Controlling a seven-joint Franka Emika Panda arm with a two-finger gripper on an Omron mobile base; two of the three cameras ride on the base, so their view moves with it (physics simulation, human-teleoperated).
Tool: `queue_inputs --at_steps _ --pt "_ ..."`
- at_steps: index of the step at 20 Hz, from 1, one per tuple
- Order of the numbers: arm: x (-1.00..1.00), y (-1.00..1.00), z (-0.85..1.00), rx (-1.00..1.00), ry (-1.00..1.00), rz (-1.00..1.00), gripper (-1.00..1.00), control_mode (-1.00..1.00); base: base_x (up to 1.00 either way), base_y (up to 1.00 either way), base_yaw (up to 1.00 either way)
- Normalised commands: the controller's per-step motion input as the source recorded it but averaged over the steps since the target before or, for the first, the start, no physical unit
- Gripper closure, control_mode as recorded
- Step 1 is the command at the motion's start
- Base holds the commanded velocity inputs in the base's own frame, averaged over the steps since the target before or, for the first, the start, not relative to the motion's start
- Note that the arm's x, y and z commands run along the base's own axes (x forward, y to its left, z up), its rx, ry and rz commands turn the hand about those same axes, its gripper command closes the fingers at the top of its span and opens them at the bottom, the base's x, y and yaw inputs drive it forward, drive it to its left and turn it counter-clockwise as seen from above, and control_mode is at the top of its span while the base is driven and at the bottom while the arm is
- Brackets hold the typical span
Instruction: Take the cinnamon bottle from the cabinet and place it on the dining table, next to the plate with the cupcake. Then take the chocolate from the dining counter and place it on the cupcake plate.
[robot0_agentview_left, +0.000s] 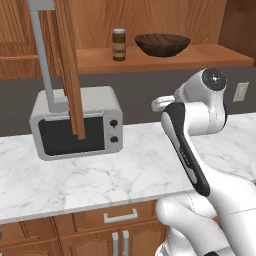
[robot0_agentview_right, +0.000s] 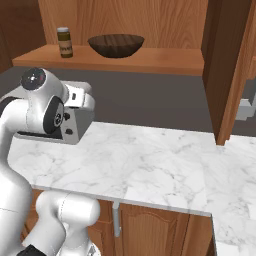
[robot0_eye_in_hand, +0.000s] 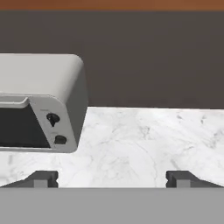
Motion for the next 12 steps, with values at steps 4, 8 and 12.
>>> queue_inputs --at_steps 4,8,12 --pt "-0.04 0.25 0.54 0.08 -0.07 0.00 -1.00 -1.00 0.00 0.00 0.00" --pt "-0.01 0.22 0.61 0.14 0.00 0.00 -1.00 -1.00 0.00 0.00 0.00" --pt "0.00 0.24 0.58 0.09 0.00 0.00 -1.00 -1.00 0.00 0.00 0.00"
